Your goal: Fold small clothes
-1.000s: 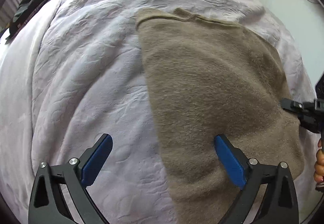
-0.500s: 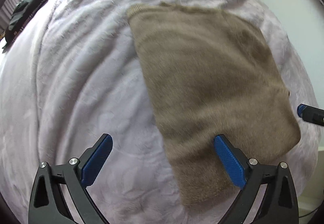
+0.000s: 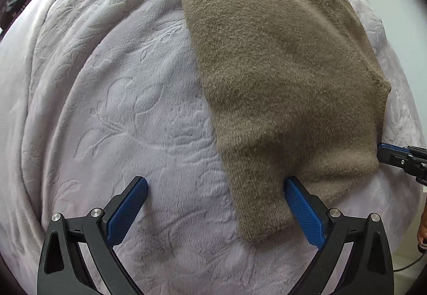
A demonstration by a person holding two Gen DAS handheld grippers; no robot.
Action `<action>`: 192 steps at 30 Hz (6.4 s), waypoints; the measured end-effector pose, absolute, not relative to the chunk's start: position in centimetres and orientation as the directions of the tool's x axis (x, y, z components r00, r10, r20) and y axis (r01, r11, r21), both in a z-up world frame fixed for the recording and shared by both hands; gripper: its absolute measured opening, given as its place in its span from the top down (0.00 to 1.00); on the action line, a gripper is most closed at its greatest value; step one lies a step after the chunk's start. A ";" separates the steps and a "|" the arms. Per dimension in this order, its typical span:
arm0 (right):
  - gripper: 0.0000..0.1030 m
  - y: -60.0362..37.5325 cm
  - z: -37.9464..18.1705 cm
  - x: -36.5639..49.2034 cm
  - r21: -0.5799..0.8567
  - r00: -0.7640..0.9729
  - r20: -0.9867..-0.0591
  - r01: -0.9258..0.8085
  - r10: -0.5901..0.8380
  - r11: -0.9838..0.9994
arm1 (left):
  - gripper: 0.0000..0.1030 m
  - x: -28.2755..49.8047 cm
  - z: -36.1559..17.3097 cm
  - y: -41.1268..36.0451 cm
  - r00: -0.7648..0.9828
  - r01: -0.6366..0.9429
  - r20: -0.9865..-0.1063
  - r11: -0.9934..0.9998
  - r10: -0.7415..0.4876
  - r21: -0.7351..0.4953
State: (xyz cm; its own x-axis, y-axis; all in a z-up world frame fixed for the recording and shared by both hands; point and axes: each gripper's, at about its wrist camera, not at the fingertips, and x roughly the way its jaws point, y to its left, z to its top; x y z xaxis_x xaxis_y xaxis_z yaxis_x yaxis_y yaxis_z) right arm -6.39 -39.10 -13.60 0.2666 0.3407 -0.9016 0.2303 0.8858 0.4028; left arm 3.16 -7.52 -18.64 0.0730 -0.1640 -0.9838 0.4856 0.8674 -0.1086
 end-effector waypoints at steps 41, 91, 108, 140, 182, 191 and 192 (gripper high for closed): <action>0.41 -46.1 -14.0 -0.7 0.628 0.422 -0.777 0.464 0.468 0.625 | 0.01 10.7 -14.0 -8.6 0.149 0.361 -0.981 0.930 -0.125 -0.064; 0.68 -43.6 -18.3 7.0 0.816 0.359 -0.574 0.319 0.736 0.481 | 0.49 16.4 -17.5 -17.2 -0.017 0.417 -0.880 0.797 -0.475 -0.438; 0.68 -36.4 -12.6 3.3 0.869 0.350 -0.490 0.267 0.798 0.416 | 0.51 10.0 -10.5 -8.6 0.012 0.430 -0.888 0.804 -0.460 -0.411; 0.65 -30.3 -12.7 0.4 0.633 0.168 -0.768 0.344 0.617 0.694 | 0.46 3.2 -14.0 -0.6 -0.022 0.299 -0.962 0.916 -0.273 -0.267; 0.46 -28.0 -8.4 -2.3 0.317 0.077 -0.949 0.258 0.307 0.913 | 0.21 -0.8 -11.4 1.8 0.079 0.267 -0.995 0.963 -0.057 -0.034; 0.23 -26.2 -7.3 -2.3 0.267 0.080 -0.964 0.248 0.255 0.931 | 0.21 -1.1 -9.9 1.3 0.063 0.229 -0.996 0.972 -0.058 -0.042; 0.22 -25.9 -7.3 -2.2 0.261 0.080 -0.965 0.247 0.249 0.933 | 0.21 -1.1 -10.0 0.9 0.062 0.227 -0.996 0.973 -0.057 -0.041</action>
State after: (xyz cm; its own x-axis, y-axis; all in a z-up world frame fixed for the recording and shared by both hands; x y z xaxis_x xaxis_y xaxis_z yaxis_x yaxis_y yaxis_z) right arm -2.22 -25.92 -7.25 0.0801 0.2489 -0.9652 0.2467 0.9332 0.2612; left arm -1.13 0.91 -10.03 0.0620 -0.0570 -0.9964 0.2273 0.9729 -0.0415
